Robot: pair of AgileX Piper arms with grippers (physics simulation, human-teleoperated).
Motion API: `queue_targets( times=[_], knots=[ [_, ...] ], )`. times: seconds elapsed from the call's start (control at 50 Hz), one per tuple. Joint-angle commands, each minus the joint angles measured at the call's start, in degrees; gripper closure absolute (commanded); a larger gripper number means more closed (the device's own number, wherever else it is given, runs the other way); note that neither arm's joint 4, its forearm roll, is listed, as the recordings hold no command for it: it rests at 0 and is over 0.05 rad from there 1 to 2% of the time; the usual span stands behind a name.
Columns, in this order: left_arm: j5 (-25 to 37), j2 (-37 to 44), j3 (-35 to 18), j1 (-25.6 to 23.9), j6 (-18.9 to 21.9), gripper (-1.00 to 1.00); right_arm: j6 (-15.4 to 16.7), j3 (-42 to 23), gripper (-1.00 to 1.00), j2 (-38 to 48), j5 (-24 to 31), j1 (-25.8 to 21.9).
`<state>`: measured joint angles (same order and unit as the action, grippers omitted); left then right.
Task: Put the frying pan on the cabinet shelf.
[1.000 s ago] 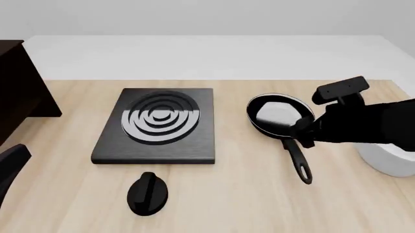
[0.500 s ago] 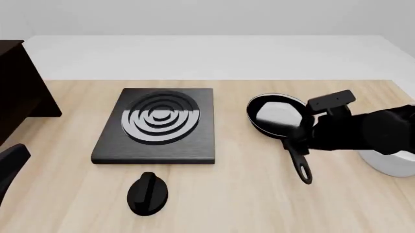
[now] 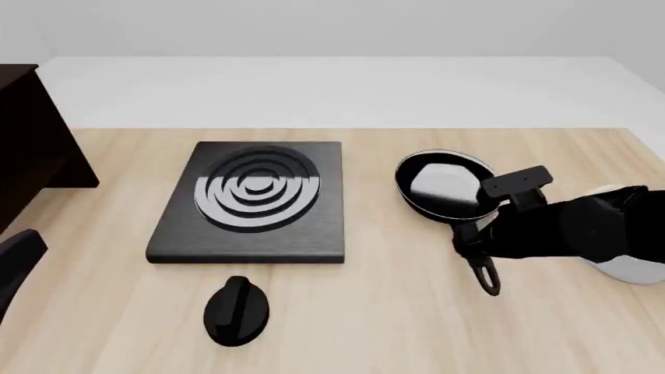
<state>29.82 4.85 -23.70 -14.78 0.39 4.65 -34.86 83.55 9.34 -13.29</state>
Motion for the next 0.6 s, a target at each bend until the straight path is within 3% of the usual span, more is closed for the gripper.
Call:
queue_targets(
  times=[0.02,0.14,0.6],
  knots=[
    [0.11,-0.08,-0.18,0.19,-0.11,-1.0,-0.38,1.55,-1.0,2.13,-2.44,0.11],
    [0.16,-0.13,-0.19,0.06,-0.08,-1.0,0.67,3.42,-1.0,2.85,-3.66,0.8],
    [-0.3,-0.05,0.44,-0.1,-0.09,-1.0,-2.17,6.83,-1.0,5.34,-8.24,-0.38]
  ],
)
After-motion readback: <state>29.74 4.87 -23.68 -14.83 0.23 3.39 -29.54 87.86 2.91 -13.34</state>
